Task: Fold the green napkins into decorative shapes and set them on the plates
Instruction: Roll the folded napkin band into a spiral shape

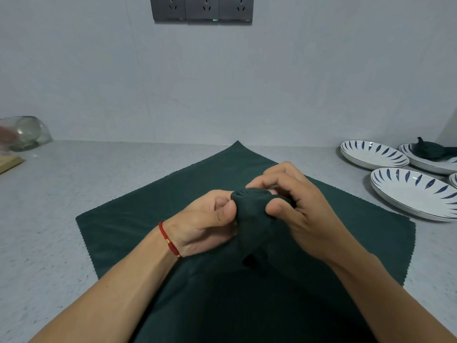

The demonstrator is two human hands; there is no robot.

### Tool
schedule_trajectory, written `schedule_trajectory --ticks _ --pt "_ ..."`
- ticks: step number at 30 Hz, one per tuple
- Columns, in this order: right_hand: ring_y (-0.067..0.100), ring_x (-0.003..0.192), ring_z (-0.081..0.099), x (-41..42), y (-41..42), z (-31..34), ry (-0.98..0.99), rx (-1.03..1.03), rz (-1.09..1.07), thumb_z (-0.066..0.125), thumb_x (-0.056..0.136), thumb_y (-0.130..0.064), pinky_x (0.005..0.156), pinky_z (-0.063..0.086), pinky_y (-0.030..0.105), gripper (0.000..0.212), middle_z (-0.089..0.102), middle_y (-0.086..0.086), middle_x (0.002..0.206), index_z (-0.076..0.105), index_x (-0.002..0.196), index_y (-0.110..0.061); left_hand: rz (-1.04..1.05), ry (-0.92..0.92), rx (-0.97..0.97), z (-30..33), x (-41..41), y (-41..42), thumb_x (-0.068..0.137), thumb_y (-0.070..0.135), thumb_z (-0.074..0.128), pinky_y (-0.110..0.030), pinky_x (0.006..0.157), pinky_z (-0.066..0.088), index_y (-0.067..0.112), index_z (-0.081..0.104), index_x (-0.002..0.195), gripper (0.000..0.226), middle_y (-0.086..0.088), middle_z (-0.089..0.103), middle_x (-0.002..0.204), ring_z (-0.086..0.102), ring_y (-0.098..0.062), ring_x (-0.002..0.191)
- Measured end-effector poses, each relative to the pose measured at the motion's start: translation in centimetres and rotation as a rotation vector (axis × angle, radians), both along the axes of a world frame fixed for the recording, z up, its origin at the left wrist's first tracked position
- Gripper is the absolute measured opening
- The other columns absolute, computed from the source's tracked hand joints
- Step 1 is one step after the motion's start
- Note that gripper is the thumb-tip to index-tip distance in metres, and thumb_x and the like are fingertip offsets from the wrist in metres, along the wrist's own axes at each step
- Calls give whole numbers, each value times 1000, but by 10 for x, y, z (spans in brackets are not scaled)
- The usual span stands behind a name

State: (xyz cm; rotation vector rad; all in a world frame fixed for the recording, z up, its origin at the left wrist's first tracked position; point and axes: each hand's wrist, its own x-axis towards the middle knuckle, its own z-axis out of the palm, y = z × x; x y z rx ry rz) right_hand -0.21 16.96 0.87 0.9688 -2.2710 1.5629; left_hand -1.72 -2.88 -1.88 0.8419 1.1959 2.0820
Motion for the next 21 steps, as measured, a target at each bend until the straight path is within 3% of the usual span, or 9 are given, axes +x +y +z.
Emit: schedule_trajectory --ticks 4,7,9,11,13,15,18,21 --pt "21 93 55 -3 2 -1 17 77 -44 52 80 -81 77 46 29 59 56 -12 114 66 110 -32 72 5 10 3 -2 -2 84 24 76 -42 102 44 -18 39 139 78 -23 58 127 59 -34 115" --pt "20 80 53 -4 3 -4 -23 53 -63 61 80 -75 73 48 37 51 57 -15 119 61 110 -33 149 -30 24 0 -6 -2 79 25 82 -46 106 43 -10 42 137 79 -24 58 126 59 -35 114" --pt "17 66 44 -4 4 -6 -36 29 -71 65 77 -73 64 42 31 48 59 -18 99 60 106 -36 169 -35 21 -1 -6 -2 80 27 82 -45 104 42 -8 45 135 75 -24 59 123 59 -34 111" --pt "16 58 36 -4 5 -7 -75 15 -70 68 71 -77 56 34 30 54 48 -14 68 57 102 -35 170 -35 5 0 -6 -1 82 30 79 -44 102 44 -13 44 134 76 -25 57 125 57 -35 111" --pt "20 55 35 -3 6 -8 -96 25 -73 71 66 -76 54 31 30 57 43 -5 60 55 100 -34 155 -23 -8 0 -6 -1 84 33 77 -43 102 45 -14 44 135 76 -26 55 128 56 -36 113" --pt "22 57 42 -2 5 -6 -40 55 -89 68 67 -79 56 36 29 60 55 -5 74 60 105 -34 130 -12 -15 0 -6 -2 86 33 75 -46 106 41 -14 43 137 76 -28 52 133 54 -37 117" --pt "9 80 56 -1 0 -8 152 134 -137 68 74 -70 71 39 12 61 57 -14 95 68 120 -30 123 13 -6 0 -5 -3 91 29 68 -44 106 45 -14 44 137 68 -31 52 135 55 -38 121" --pt "8 83 58 -3 1 -11 308 131 -259 70 76 -63 72 42 14 54 57 -11 93 74 112 -23 359 85 -95 2 -1 4 95 23 57 -40 96 52 -9 59 126 45 -27 63 124 63 -33 112"
